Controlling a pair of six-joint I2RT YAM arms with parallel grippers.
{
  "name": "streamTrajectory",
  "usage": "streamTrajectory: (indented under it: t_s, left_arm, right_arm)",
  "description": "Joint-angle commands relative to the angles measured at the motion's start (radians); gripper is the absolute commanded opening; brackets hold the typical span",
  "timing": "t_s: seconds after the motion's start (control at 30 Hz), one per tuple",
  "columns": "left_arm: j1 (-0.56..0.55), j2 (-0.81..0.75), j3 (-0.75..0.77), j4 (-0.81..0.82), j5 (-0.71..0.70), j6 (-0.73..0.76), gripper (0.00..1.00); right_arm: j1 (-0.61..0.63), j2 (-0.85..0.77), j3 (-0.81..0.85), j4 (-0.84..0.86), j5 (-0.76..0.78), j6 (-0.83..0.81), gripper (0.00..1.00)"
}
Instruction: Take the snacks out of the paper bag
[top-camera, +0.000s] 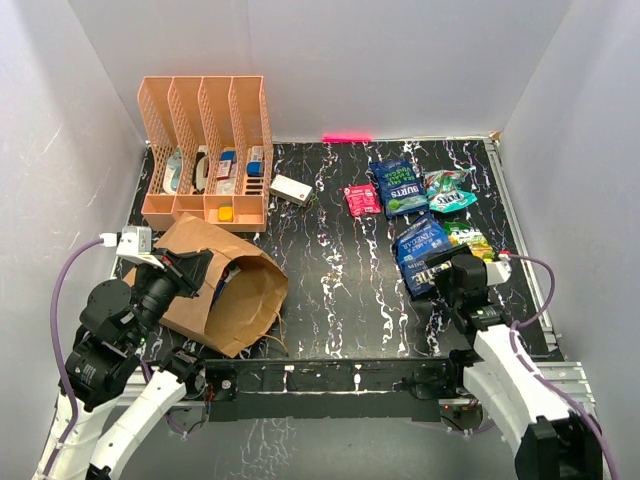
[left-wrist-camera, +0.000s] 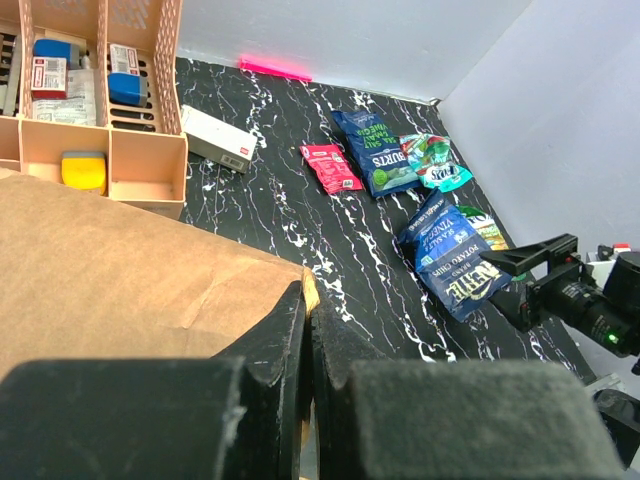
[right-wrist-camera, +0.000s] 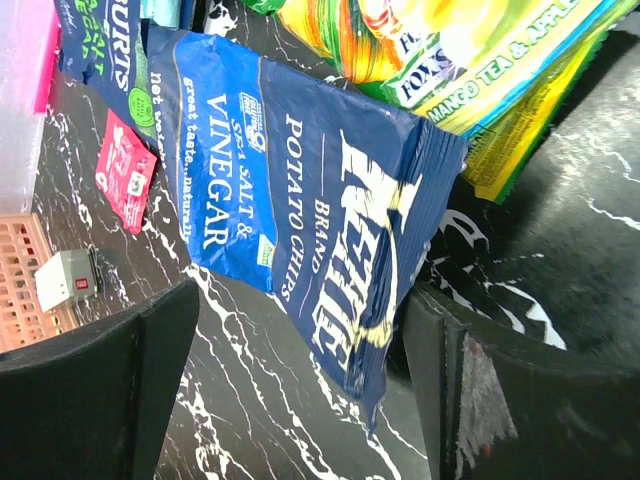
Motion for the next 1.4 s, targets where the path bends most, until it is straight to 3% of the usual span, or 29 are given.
streamTrajectory:
  t_s: [0.0, 0.2, 0.33, 0.53, 0.63, 0.77, 0.83, 0.9, 1.0, 1.1, 1.23, 1.37]
  left_arm:
    - [-0.003, 0.009, -0.001, 0.031, 0.007, 0.008, 0.00]
    - [-0.003, 0.017, -0.012, 0.036, 0.027, 0.007, 0.00]
    - [-0.004, 0.020, -0.008, 0.038, 0.030, 0.008, 0.00]
    - [-0.004, 0.016, -0.013, 0.036, 0.035, -0.001, 0.00]
    - [-0.004, 0.012, -0.016, 0.040, 0.046, -0.006, 0.00]
    - [-0.004, 0.006, -0.006, 0.024, 0.033, -0.012, 0.00]
    - [-0.003, 0.004, -0.007, 0.029, 0.036, -0.011, 0.00]
    - [-0.003, 0.005, -0.008, 0.025, 0.042, -0.009, 0.00]
    - [-0.003, 0.005, -0.009, 0.021, 0.035, -0.023, 0.00]
    - [-0.004, 0.004, -0.011, 0.031, 0.043, -0.025, 0.00]
    - [-0.004, -0.002, -0.008, 0.005, 0.040, -0.029, 0.00]
    - [-0.003, -0.033, -0.016, -0.020, 0.060, -0.011, 0.00]
  right_arm:
    - [-0.005, -0.141, 0.024, -0.194, 0.054, -0.008, 0.89]
    - [-0.006, -0.312, 0.101, -0.257, 0.147, -0.055, 0.98]
    - [-0.005, -0.346, 0.138, -0.108, 0.089, -0.298, 0.98]
    - [-0.004, -0.214, 0.243, -0.038, -0.200, -0.486, 0.98]
    - [-0.004, -0.125, 0.254, 0.044, -0.488, -0.575, 0.98]
    - [0.000, 0.012, 0.244, 0.170, -0.807, -0.549, 0.99]
    - [0.044, 0.072, 0.245, 0.223, -0.884, -0.514, 0.98]
    - [0.178, 0.103, 0.250, 0.247, -0.807, -0.524, 0.98]
    - [0.480, 0.155, 0.281, 0.253, -0.547, -0.572, 0.99]
    - [0.716, 0.290, 0.343, 0.268, -0.388, -0.585, 0.98]
    - [0.953, 0.516, 0.491, 0.222, -0.201, -0.657, 0.99]
    - [1.107, 0.705, 0.625, 0.190, -0.045, -0.777, 0.98]
